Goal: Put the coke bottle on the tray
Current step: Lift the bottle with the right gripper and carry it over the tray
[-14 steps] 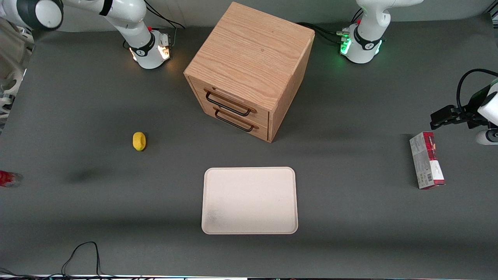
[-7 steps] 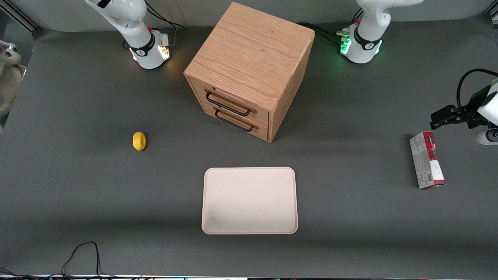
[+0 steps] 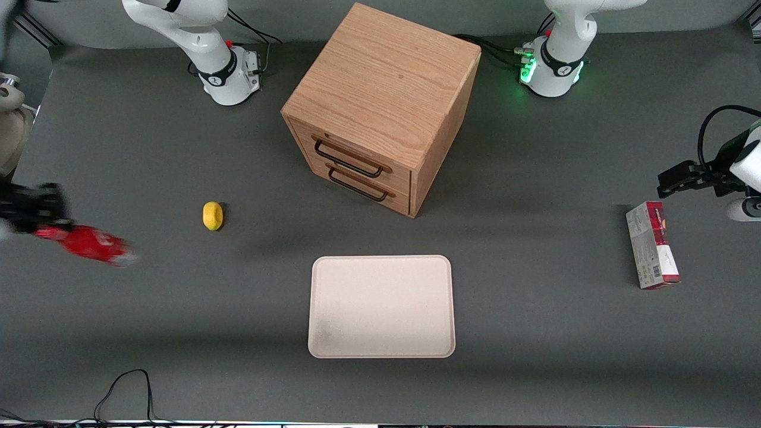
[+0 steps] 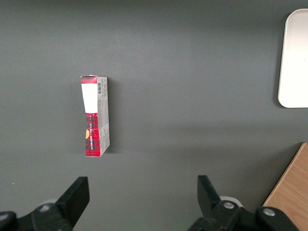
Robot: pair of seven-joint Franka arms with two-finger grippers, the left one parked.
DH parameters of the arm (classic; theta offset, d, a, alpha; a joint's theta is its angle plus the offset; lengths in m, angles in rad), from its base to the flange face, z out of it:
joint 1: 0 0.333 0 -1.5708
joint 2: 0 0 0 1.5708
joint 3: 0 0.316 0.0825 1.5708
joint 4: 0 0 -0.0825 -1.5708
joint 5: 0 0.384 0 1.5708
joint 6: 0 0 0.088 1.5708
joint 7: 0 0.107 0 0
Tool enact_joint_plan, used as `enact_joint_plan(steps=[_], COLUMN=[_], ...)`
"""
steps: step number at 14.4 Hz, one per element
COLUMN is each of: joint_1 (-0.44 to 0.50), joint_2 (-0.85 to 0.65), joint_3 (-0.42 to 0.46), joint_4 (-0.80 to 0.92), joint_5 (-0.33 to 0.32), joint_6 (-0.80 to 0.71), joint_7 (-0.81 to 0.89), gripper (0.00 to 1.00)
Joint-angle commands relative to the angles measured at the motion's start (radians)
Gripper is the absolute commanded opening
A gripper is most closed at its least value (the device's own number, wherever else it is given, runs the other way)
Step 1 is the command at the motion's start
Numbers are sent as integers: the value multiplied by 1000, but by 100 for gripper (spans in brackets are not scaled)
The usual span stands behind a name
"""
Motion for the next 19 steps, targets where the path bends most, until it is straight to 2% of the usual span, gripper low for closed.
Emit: enact_joint_plan(steps=[1, 4, 8, 14, 19], joint_1=[186, 309, 405, 416, 397], joint_2=[23, 33, 56, 204, 350], joint_3=[-12, -11, -11, -25, -29], joint_4=[6, 6, 5, -3, -9], joint_5=[-30, -30, -53, -68, -80], joint_6=[35, 71, 118, 268, 483], joint_7=[278, 418, 445, 468, 500], gripper=[0, 0, 0, 0, 0])
